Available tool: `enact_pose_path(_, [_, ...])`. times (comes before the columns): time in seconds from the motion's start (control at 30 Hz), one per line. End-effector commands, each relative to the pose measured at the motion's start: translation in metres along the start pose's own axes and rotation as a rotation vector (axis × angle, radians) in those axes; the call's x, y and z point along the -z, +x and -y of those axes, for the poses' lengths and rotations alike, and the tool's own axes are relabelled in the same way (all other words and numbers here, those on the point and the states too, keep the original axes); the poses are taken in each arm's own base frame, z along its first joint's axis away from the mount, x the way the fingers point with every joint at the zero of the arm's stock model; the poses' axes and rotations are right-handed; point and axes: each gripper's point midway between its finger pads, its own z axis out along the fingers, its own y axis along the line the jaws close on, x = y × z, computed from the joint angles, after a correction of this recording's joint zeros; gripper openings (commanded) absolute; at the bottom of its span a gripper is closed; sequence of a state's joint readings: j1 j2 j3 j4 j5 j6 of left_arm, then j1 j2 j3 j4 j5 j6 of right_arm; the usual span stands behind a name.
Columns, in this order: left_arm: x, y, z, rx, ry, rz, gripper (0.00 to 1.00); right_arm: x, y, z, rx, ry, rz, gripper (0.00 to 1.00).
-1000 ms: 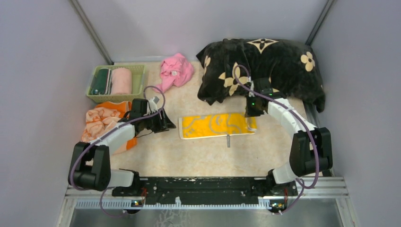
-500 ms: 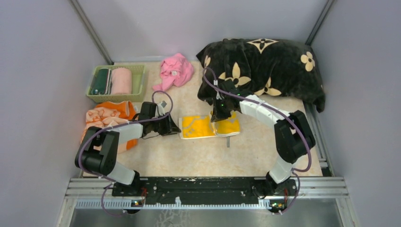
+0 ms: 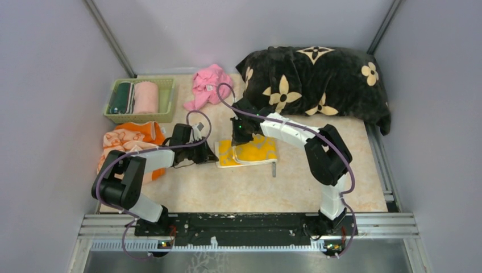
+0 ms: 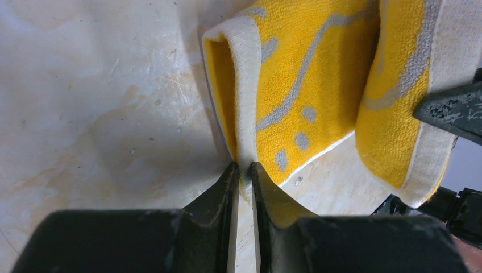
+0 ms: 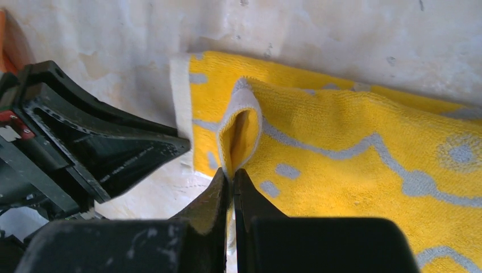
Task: Roll the towels
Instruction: Fold the towel at the center of the board.
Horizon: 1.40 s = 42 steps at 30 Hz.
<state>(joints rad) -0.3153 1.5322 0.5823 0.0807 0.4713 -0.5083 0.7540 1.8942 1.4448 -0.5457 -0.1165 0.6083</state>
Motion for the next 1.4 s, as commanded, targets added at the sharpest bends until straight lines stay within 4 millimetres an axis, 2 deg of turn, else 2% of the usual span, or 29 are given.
enact_pose_path(0.0, [-0.004,0.006,-0.003,-0.015,-0.01,-0.009,0.19,0.002,-0.02,-0.028,-0.01,-0.023,0.073,0.0])
enact_pose_path(0.53, [-0.004,0.008,-0.002,-0.02,-0.018,-0.01,0.18,-0.036,-0.01,-0.058,0.015,-0.064,0.029,0.0])
enact_pose_path(0.9, [-0.006,0.008,0.0,-0.026,-0.023,-0.013,0.17,-0.036,-0.007,-0.073,0.068,-0.109,0.017,0.0])
enact_pose_path(1.03, [-0.006,0.007,-0.001,-0.026,-0.032,-0.01,0.18,-0.04,-0.004,-0.071,0.084,-0.1,0.005,0.0])
enact_pose_path(1.2, [0.0,0.004,-0.003,-0.031,-0.064,0.012,0.21,-0.042,0.001,-0.066,0.098,-0.085,-0.017,0.17])
enact_pose_path(1.37, [0.01,-0.001,-0.007,-0.028,-0.11,0.05,0.26,-0.012,-0.014,-0.077,0.118,-0.12,0.054,0.32])
